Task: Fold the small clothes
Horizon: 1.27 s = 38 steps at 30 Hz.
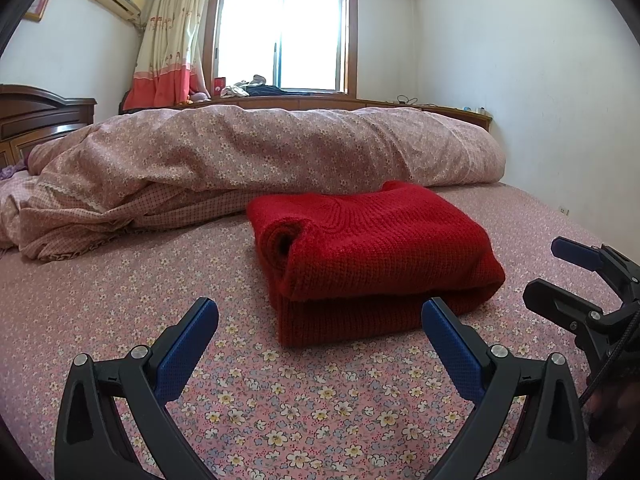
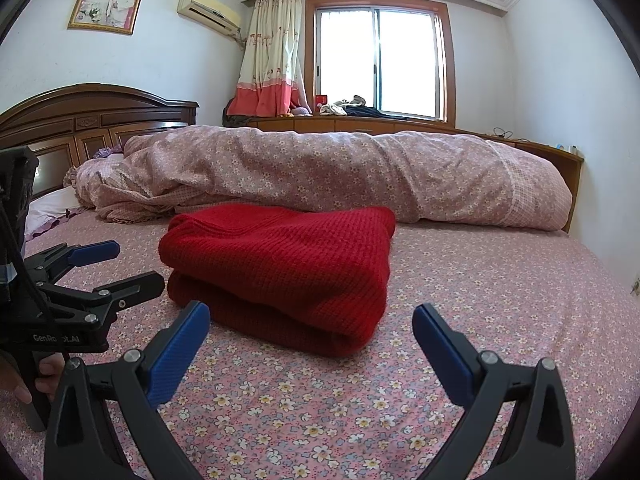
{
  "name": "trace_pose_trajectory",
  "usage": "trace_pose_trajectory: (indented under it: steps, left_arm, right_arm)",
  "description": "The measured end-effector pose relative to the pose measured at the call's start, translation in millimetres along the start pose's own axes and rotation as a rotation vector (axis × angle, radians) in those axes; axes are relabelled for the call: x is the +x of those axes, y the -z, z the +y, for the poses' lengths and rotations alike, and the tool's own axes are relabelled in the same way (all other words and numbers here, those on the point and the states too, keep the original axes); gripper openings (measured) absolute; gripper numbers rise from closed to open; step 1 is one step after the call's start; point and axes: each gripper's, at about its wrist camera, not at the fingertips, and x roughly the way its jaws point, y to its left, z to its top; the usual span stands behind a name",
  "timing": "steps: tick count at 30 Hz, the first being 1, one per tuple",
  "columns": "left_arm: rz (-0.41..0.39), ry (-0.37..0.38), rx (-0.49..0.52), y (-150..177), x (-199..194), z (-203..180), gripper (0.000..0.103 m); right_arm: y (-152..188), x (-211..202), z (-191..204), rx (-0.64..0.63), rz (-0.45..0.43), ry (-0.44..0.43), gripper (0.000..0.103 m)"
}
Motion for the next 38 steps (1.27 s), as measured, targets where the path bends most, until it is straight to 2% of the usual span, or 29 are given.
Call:
trace_pose_trajectory:
  steps: [38]
  left_arm:
    - [0.025, 0.005, 0.010, 1.1, 6.1, 5.2, 0.099]
  right_arm:
    - [4.3, 3.2, 1.3, -0.008, 0.011, -0.007, 0.103]
